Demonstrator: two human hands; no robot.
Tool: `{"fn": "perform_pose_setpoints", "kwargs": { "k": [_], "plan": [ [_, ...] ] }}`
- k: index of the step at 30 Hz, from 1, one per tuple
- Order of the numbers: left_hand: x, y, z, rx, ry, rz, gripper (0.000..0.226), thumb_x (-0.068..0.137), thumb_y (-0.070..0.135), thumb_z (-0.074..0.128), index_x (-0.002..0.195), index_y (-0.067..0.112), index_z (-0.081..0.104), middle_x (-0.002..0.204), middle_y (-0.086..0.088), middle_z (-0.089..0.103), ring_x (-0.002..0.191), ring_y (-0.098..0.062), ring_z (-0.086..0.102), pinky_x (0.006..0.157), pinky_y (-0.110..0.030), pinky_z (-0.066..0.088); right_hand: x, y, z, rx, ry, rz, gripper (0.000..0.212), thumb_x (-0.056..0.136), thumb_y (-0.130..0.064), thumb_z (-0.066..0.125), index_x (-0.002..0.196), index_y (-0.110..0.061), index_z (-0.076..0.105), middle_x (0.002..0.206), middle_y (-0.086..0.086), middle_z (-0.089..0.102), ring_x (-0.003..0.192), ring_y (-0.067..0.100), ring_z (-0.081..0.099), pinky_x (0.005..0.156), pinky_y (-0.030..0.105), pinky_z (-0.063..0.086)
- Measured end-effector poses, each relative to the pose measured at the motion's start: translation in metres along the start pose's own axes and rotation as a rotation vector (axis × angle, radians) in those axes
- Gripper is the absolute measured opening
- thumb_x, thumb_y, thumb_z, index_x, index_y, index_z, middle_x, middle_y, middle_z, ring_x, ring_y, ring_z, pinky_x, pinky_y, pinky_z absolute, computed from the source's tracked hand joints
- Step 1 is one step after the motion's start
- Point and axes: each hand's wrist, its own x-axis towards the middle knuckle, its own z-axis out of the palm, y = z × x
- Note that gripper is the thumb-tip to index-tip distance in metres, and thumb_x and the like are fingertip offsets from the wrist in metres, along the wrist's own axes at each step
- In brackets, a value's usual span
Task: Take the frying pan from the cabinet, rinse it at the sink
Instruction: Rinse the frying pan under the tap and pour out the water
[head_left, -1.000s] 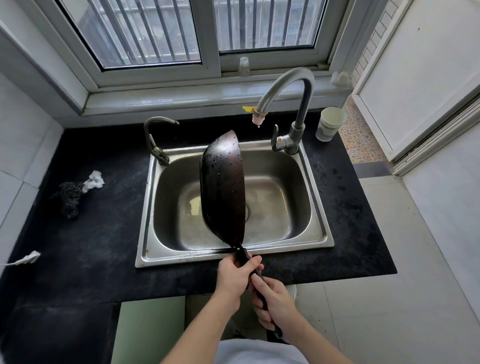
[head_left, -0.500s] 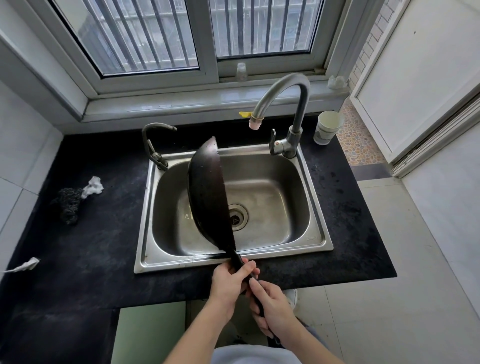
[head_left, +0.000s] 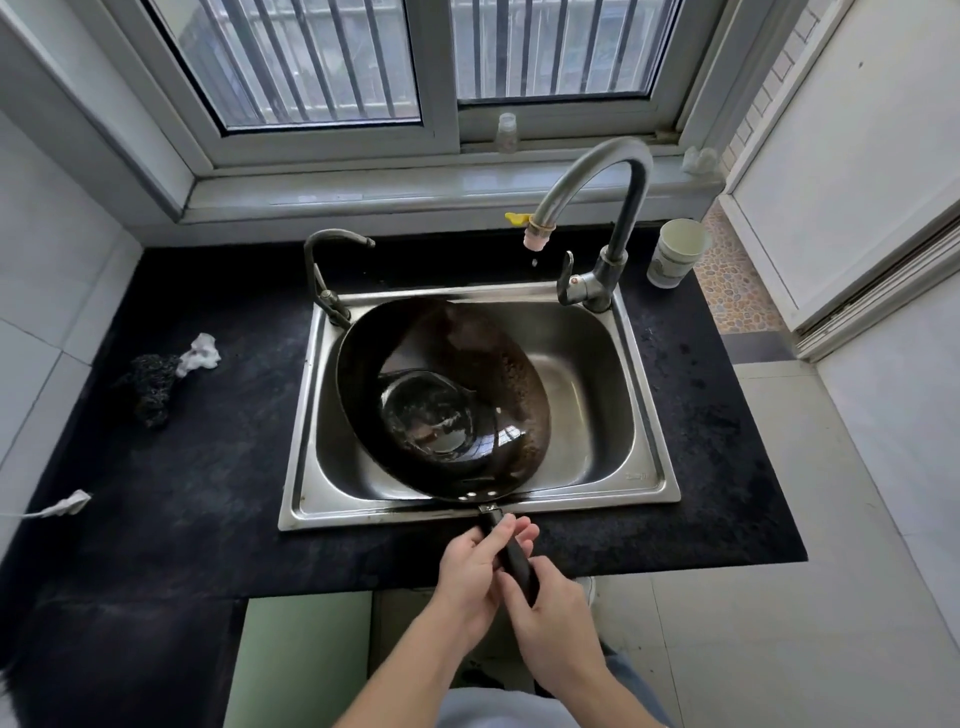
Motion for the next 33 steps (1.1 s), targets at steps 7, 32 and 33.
{"fn": "perform_pose_setpoints", "kwargs": {
  "k": [7,32,33],
  "plan": [
    [0.007,-0.004,-0.004,0.016,-0.108,-0.066,0.03,0.092,0.002,0.062,0.119,-0.011,0.06,0.115,-0.026,0.07,0.091,-0.024,0.073,0.081,-0.031,0.059,-0.015,0.0,-0.001,-0.202,0.082,-0.012,0.017,0.091,-0.045,0.058,0.092,-0.031,0.05,0.077,-0.01,0.059,0.07,0.006,0.053,0.063,0.018,0.039],
    [0.007,0.005,-0.019,0.102,-0.25,-0.066,0.026,0.092,0.003,0.061,0.116,-0.008,0.061,0.102,-0.018,0.071,0.093,-0.023,0.071,0.081,-0.03,0.056,-0.019,-0.024,0.003,0.619,-0.229,0.322,0.027,0.097,-0.023,0.059,0.086,0.002,0.056,0.054,0.008,0.049,0.034,0.017,0.04,0.034,0.023,0.035],
    [0.005,0.004,-0.019,0.095,-0.258,-0.049,0.026,0.092,0.004,0.061,0.116,-0.008,0.061,0.102,-0.018,0.07,0.094,-0.023,0.071,0.082,-0.03,0.055,-0.021,-0.026,0.0,0.592,-0.234,0.314,0.03,0.096,-0.025,0.06,0.088,0.004,0.057,0.056,0.009,0.049,0.035,0.017,0.04,0.035,0.025,0.036]
  ]
}}
